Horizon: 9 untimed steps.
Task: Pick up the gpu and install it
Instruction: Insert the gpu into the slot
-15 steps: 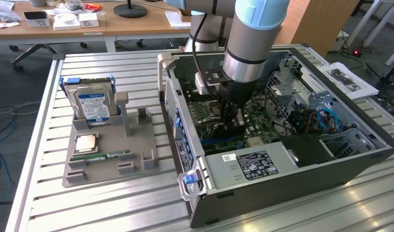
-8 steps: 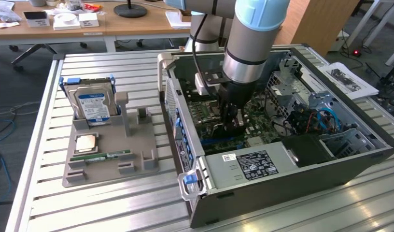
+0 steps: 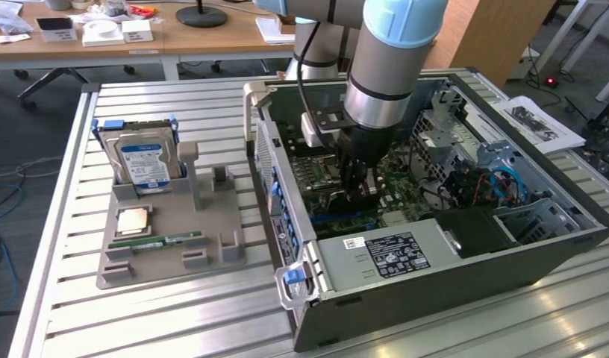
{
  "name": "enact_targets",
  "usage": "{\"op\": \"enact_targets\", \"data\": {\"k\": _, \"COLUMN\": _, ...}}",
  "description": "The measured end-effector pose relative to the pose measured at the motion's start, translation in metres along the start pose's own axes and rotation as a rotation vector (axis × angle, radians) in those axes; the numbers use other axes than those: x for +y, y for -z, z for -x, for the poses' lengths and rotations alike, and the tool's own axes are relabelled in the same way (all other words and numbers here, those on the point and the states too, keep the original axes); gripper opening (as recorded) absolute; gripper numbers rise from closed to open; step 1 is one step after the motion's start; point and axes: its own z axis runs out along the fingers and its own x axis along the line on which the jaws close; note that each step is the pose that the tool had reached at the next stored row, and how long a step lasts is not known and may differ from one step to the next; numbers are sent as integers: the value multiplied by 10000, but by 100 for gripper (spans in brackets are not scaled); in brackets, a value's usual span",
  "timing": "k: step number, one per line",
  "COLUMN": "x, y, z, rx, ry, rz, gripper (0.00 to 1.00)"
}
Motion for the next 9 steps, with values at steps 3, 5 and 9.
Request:
{"op": "enact_targets", "data": {"k": 3, "x": 0, "y": 0, "z": 0, "rx": 2, "ry": 0, "rz": 1, "gripper": 27}}
{"op": "enact_targets", "data": {"k": 5, "x": 0, "y": -8, "z": -1, "rx": 4, "ry": 1, "rz": 1, "gripper": 27}}
{"op": "enact_targets", "data": {"k": 9, "x": 0, "y": -11, "z": 0, "rx": 1, "ry": 1, "rz": 0, "gripper": 27}}
